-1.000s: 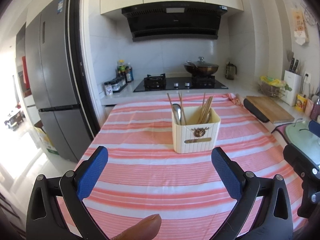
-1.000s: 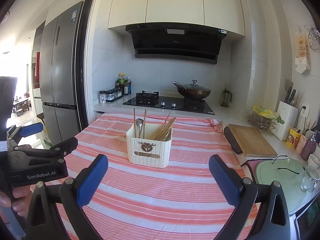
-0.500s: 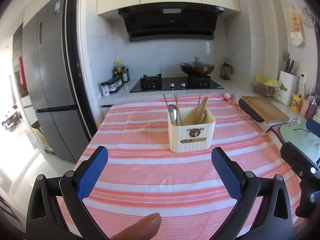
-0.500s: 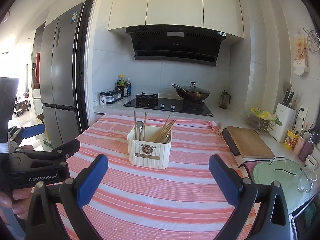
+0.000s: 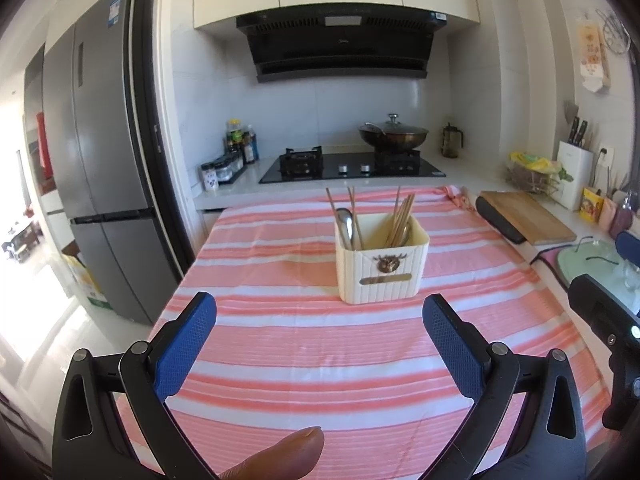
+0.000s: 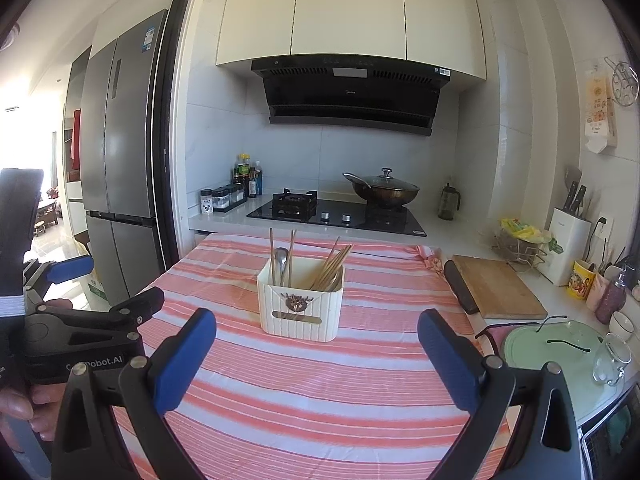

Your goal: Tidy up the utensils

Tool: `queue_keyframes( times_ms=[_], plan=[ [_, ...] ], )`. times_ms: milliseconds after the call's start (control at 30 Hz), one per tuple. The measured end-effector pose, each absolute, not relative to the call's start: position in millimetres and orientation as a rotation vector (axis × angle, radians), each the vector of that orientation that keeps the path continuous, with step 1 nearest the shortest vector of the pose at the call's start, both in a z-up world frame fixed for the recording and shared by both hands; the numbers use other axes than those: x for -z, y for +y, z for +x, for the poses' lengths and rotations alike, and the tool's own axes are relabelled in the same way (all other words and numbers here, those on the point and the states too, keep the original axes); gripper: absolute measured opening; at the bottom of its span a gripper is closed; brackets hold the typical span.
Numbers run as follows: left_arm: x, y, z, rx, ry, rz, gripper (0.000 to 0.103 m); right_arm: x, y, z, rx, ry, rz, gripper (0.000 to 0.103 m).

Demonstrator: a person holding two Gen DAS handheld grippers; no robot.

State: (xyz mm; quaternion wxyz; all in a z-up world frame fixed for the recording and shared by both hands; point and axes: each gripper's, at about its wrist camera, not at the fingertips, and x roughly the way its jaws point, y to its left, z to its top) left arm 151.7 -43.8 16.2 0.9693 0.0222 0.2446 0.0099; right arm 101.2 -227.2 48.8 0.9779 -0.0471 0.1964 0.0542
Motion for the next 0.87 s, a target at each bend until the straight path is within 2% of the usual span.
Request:
queue_keyframes(
  times_ms=[867],
  plan=[
    [-14.7, -40.4, 149.4, -0.047, 0.463, 0.031, 0.103, -45.6, -225.6, 103.7, -0.101, 0.418, -0.104, 0.103]
  ],
)
